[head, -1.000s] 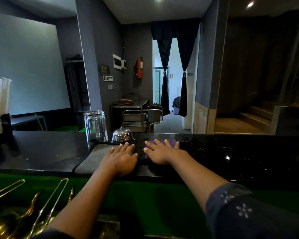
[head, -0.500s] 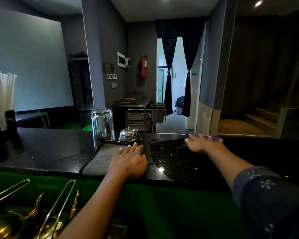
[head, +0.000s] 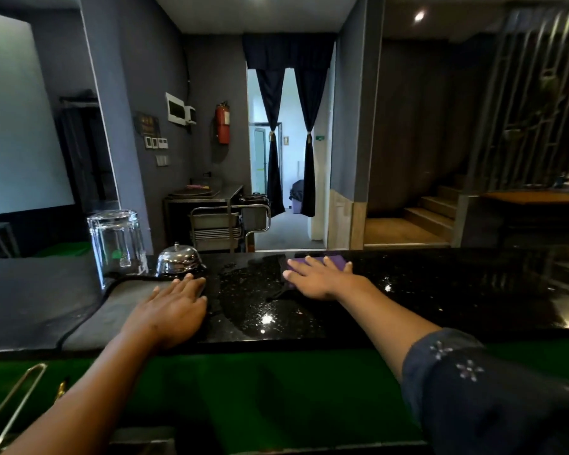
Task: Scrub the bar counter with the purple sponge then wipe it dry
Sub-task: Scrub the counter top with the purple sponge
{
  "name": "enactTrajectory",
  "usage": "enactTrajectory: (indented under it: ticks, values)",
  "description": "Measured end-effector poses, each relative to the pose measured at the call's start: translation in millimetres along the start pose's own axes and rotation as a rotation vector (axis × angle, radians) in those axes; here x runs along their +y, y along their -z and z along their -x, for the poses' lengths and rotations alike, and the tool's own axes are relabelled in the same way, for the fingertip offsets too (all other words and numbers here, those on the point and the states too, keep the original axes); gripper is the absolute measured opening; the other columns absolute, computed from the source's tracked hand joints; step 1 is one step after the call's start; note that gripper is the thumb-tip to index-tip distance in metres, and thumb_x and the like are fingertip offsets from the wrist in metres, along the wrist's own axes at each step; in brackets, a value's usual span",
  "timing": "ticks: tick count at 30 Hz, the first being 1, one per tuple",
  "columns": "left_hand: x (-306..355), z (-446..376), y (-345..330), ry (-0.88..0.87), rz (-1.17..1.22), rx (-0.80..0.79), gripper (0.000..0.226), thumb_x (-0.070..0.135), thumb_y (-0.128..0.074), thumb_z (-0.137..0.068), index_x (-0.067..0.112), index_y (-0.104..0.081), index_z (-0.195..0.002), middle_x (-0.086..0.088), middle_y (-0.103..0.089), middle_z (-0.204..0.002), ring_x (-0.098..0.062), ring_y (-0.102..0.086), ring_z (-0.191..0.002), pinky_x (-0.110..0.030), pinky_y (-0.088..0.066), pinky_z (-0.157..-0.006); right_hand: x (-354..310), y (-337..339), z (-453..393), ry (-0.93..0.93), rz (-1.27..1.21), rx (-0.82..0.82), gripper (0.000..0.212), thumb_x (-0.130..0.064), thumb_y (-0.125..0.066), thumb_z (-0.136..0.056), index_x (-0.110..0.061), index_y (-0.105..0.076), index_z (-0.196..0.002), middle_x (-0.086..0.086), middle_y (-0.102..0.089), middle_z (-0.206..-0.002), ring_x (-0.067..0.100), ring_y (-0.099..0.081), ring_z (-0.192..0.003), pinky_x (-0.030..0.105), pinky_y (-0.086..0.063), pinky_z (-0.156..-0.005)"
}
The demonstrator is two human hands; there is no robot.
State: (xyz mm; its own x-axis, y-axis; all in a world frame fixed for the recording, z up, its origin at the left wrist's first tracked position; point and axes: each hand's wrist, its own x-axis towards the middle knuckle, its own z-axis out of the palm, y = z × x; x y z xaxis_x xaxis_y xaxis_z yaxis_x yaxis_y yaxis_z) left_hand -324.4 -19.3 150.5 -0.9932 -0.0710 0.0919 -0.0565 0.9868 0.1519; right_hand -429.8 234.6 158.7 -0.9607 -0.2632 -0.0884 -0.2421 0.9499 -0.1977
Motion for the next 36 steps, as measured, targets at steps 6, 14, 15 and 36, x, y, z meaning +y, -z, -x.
enactTrajectory:
  ticks: [6,14,15,36]
  values:
    - [17,5,6,0.021,-0.128,0.071,0.054,0.036,-0.02,-0.097,0.021,-0.012,-0.149,-0.003,-0.003,-0.158,-0.017,0.002,-0.144,-0.04,0.005,-0.115,2,-10,36,0.16,0.022,-0.028,0.064,-0.078,-0.017,-0.082,-0.056,-0.007,-0.142,-0.009,0.003,-0.159,0.029,0.009,-0.145,0.065,0.016,-0.103]
    - [72,-13,-14,-0.091,0.176,0.121,0.053,0.034,-0.027,-0.098,0.015,-0.018,-0.147,-0.008,-0.018,-0.156,-0.019,-0.012,-0.144,-0.035,-0.008,-0.116,-42,1,-3,0.073,0.101,-0.027,0.054,-0.058,-0.016,-0.095,-0.046,-0.008,-0.148,0.002,0.004,-0.16,0.036,0.011,-0.143,0.073,0.015,-0.1]
    - [71,-15,-16,-0.074,0.191,0.124,0.054,0.036,-0.027,-0.098,0.015,-0.018,-0.148,-0.007,-0.019,-0.155,-0.018,-0.012,-0.144,-0.034,-0.009,-0.115,-46,4,-10,0.064,0.139,-0.025,0.055,-0.057,-0.015,-0.095,-0.044,-0.008,-0.148,0.003,0.004,-0.16,0.038,0.012,-0.143,0.075,0.016,-0.098]
    - [66,-14,-17,-0.049,0.128,0.056,0.053,0.046,-0.021,-0.097,0.026,-0.017,-0.147,0.0,-0.02,-0.155,-0.013,-0.012,-0.143,-0.034,-0.012,-0.115,180,50,-28,-0.366,0.079,0.016,0.066,-0.077,-0.014,-0.085,-0.051,-0.008,-0.145,-0.003,0.003,-0.16,0.038,0.005,-0.144,0.067,0.007,-0.107]
